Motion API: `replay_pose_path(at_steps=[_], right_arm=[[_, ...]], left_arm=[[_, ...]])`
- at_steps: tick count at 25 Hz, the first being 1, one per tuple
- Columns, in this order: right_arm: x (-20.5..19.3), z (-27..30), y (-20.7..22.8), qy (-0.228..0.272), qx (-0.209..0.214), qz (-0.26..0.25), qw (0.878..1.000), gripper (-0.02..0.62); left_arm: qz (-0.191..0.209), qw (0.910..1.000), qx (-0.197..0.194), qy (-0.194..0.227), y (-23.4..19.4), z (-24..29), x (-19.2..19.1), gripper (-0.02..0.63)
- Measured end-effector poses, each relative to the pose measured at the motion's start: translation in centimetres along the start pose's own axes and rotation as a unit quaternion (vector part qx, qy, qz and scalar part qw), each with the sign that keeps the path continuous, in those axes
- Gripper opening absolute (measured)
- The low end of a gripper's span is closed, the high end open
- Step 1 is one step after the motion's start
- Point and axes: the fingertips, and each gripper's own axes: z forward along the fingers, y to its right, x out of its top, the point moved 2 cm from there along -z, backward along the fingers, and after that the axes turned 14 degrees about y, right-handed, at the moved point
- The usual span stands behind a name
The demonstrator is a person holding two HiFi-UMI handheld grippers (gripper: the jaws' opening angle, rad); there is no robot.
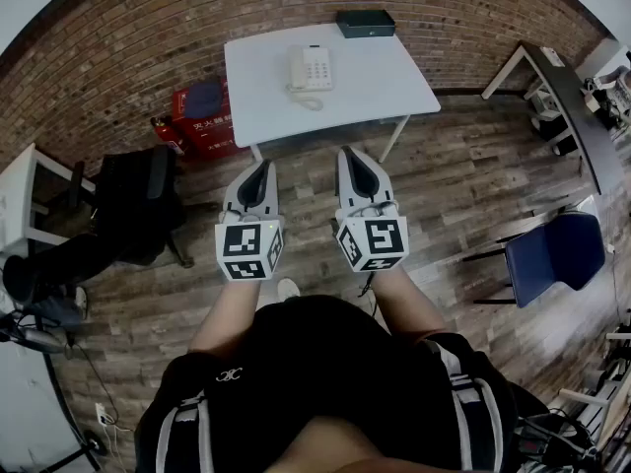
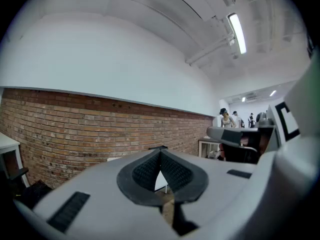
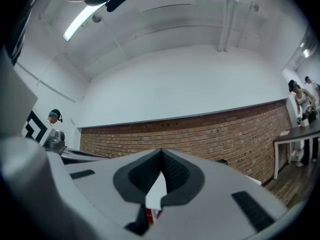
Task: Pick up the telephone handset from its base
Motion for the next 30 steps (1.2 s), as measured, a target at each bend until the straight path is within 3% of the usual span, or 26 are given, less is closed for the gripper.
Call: replay_pose_path(at_steps=[7,30], right_arm=[[-0.5,1.7,-1.5,0.009,0.001,0.022,1.0,-0.003],[-4.0,6.0,-4.7,0.005,-0.037,-0.01,0.999,-0.003]], left_arm=[[0.003,1.0,-0.004,0.001,-2.0,0.4,0.0,0.002],[-0.005,0.9985,-0.053,0.01,-8.1,3.4,-1.3,0.002]])
